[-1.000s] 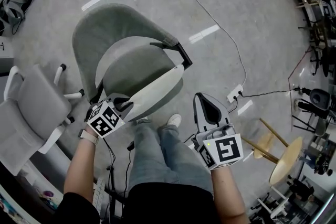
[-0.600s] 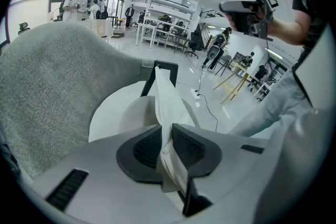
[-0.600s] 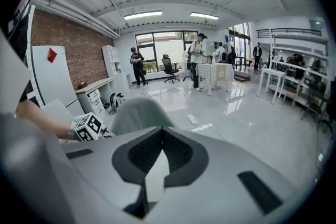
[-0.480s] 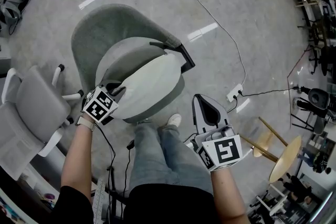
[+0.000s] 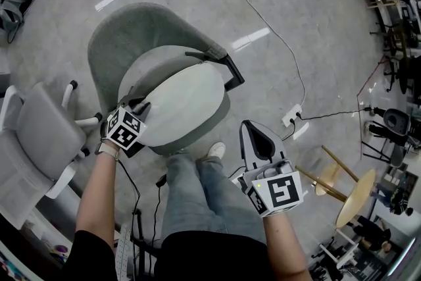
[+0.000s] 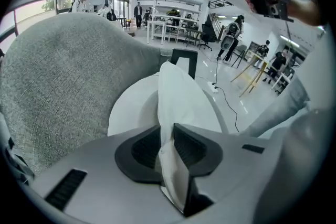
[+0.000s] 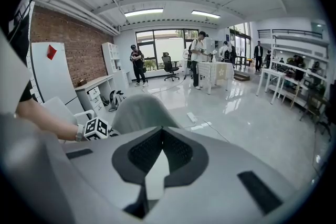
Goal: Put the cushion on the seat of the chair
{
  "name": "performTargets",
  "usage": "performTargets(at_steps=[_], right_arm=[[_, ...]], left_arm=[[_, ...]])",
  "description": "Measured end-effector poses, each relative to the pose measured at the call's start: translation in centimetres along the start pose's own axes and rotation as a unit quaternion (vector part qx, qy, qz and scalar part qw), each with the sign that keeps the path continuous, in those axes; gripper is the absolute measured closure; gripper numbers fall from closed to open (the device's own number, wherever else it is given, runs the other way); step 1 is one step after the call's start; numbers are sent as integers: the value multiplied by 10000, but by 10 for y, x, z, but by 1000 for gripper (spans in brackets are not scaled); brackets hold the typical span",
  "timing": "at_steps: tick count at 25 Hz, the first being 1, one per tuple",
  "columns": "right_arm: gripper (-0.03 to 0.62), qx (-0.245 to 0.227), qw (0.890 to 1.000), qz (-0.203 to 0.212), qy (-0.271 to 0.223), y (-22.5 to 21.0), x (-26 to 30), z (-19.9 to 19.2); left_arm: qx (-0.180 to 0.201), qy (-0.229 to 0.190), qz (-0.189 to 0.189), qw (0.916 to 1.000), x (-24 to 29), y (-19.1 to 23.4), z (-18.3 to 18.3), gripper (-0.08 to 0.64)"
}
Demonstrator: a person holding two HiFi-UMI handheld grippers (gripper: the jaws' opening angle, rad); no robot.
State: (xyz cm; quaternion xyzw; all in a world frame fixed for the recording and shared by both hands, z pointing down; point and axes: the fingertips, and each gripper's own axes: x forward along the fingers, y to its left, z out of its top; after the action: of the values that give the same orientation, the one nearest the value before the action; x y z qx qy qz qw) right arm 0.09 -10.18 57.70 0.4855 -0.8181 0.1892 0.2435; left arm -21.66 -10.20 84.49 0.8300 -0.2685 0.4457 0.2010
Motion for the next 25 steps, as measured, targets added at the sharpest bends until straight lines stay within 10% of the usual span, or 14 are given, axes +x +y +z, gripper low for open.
performTargets(at_steps=[25], right_arm=[[584,-27,9998,29,-180,8,-18,6]], left_arm=[[-618,-1024,672,9905,-48,9,38,290]])
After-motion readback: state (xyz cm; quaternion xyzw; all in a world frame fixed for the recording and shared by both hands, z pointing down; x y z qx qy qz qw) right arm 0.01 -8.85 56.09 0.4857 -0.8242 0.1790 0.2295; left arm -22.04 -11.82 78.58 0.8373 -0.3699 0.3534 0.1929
